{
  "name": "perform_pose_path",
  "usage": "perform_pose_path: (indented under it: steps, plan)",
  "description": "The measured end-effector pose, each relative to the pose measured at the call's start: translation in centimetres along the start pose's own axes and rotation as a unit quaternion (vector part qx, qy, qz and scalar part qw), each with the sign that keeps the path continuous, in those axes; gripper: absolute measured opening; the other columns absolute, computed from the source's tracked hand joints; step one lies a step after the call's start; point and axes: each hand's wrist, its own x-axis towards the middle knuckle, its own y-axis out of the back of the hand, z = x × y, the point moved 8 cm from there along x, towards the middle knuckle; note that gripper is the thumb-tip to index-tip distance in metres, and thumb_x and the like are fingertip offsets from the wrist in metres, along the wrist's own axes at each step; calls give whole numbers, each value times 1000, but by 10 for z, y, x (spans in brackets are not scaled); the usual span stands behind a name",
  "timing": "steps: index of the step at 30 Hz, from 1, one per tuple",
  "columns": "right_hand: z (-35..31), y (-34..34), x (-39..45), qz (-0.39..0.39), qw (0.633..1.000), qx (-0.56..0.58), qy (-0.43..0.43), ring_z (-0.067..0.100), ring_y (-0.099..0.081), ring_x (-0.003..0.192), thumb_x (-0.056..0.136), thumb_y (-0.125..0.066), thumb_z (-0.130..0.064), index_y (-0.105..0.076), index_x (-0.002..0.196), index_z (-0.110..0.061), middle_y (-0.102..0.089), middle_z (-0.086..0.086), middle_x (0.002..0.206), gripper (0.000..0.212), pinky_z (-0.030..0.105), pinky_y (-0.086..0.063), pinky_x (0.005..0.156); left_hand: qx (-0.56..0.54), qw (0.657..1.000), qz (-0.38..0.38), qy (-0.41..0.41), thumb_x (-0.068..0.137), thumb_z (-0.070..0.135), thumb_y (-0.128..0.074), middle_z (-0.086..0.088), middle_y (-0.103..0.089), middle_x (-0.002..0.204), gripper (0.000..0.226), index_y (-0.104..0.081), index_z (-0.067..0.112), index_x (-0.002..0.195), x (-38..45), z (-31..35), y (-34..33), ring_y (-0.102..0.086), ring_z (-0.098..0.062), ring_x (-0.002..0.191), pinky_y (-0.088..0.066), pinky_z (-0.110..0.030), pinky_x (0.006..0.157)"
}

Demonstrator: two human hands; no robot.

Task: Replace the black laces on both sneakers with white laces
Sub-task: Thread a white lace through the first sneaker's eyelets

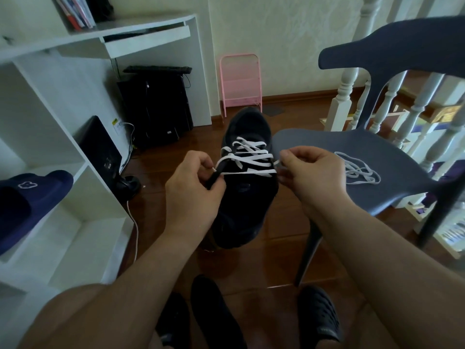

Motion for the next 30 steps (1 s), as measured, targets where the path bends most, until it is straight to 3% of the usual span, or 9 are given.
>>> perform_pose_path:
  steps: [6, 9, 11, 15, 21, 24, 27, 28, 30]
  plan:
    - [-27, 69, 18, 195, 971, 139, -17, 23, -79, 87, 92, -69, 0, -72, 96, -14, -73, 11, 98, 14, 29, -64, 71, -15, 999, 46, 2, 86, 9, -81, 13, -62, 81, 39, -52, 33, 97, 5, -3, 20, -63, -6, 75, -50, -13, 67]
    - [-30, 44, 10, 99, 987, 128, -23, 18, -77, 74, 97, -57, 4, -61, 103, -19, -61, 7, 107, 24, 30, -63, 69, -29, 999, 43, 1, 86, 10, -82, 14, -60, 78, 39, -53, 33, 97, 4, -3, 20, -62, -8, 71, -49, -13, 64]
    - [-33, 15, 2, -4, 1000, -9, 28, 10, -66, 60, 100, -55, -3, -61, 102, -25, -62, 3, 96, 23, 28, -56, 59, -37, 999, 34, 6, 87, 11, -82, 13, -60, 79, 39, -53, 35, 97, 3, -3, 17, -62, -10, 71, -52, -19, 64]
    - [-26, -30, -11, -155, 937, -281, 139, 5, -66, 80, 100, -63, -34, -70, 99, -33, -71, -12, 89, 7, 25, -52, 69, -36, 999, 25, 8, 87, 12, -82, 13, -61, 81, 39, -53, 37, 97, 1, -1, 13, -63, -10, 73, -53, -24, 65]
    - [-21, -36, -8, -194, 891, -377, 163, -8, -61, 86, 99, -68, -27, -65, 104, -29, -70, -17, 86, 6, 9, -41, 70, -28, 999, 41, 15, 88, 13, -80, 15, -59, 79, 35, -54, 34, 96, 5, -5, 17, -62, -8, 76, -50, -17, 65]
    - [-9, -26, 4, -210, 853, -462, 122, -2, -67, 77, 96, -72, -23, -73, 87, -28, -74, -14, 75, 10, 24, -54, 74, -31, 998, 53, 25, 88, 12, -80, 16, -59, 77, 33, -56, 31, 99, 9, -9, 25, -62, -5, 75, -48, -13, 66]
    - [19, -11, 10, -265, 764, -587, 23, 10, -69, 84, 91, -77, -22, -75, 79, -28, -74, -9, 79, 13, 33, -56, 76, -37, 997, 55, 28, 89, 10, -79, 15, -60, 77, 32, -57, 29, 101, 9, -11, 29, -63, -5, 73, -49, -12, 67]
    - [23, -10, 10, -271, 763, -586, 13, 11, -68, 86, 91, -77, -24, -76, 82, -28, -74, -9, 81, 10, 33, -55, 76, -37, 998, 53, 27, 89, 9, -79, 14, -61, 78, 32, -58, 29, 102, 8, -11, 29, -63, -6, 73, -51, -14, 68]
    - [18, -15, 7, -259, 828, -496, 40, 8, -67, 87, 95, -74, -31, -76, 94, -29, -73, -10, 87, 2, 29, -50, 74, -32, 998, 46, 26, 88, 9, -79, 14, -61, 77, 34, -58, 31, 103, 7, -10, 27, -63, -7, 73, -51, -14, 68]
